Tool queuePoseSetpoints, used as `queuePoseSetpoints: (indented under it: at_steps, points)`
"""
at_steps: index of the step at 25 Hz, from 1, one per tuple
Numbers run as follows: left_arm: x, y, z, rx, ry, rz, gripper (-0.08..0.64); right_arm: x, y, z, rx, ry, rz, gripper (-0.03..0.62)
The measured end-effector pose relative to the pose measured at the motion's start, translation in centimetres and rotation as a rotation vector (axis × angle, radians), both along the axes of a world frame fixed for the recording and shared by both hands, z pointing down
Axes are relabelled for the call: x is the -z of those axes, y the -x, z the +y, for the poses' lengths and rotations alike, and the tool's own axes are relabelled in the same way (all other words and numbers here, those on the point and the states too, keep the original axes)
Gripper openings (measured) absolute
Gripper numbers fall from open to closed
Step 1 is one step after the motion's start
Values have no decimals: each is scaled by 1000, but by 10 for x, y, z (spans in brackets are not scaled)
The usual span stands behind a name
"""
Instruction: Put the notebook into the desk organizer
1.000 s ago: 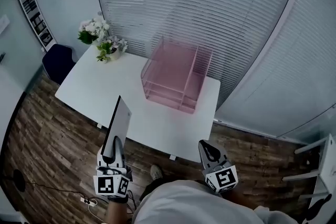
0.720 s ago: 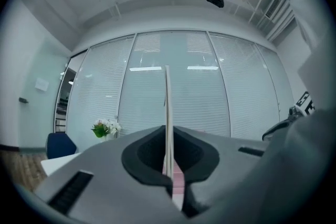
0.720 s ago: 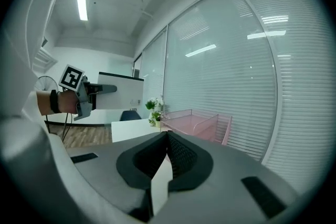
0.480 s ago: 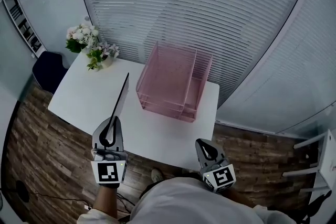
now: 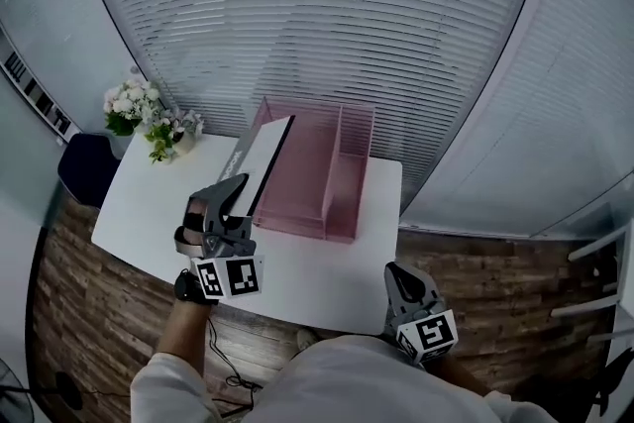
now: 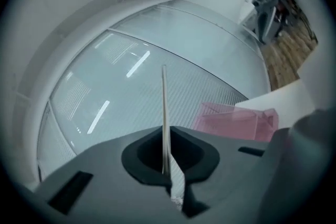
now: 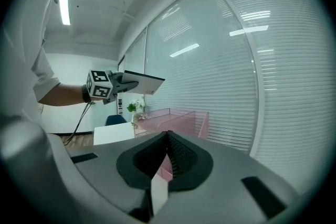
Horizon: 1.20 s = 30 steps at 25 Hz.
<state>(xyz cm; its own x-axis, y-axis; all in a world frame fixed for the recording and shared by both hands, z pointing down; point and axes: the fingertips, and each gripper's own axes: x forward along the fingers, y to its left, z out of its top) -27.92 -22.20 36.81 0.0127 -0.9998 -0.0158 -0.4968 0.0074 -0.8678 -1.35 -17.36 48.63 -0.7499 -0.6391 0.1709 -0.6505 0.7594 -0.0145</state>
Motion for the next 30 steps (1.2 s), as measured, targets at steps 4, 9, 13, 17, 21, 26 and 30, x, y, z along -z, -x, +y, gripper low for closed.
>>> queuePoseSetpoints:
  at_steps: [4, 9, 13, 17, 21, 26, 30]
  points:
    - [-43, -14, -59, -40, 109, -207, 14, -12, -31, -9, -77, 24, 18, 12]
    - [-100, -21, -107, -53, 251, -383, 14, -21, -64, -18, -166, 70, 7, 12]
    - [-136, -23, -128, -44, 355, -443, 15, -26, -82, -22, -204, 86, 1, 12]
    - [-163, -25, -139, -50, 435, -459, 15, -30, -93, -25, -225, 96, -4, 12]
    - [-178, -23, -141, -52, 509, -474, 15, -32, -100, -30, -239, 102, -9, 12]
    - [-196, -23, -137, -73, 681, -453, 52, -38, -105, -33, -249, 116, -20, 12]
    - [-208, -21, -130, -82, 842, -426, 136, -34, -102, -35, -248, 111, -32, 12]
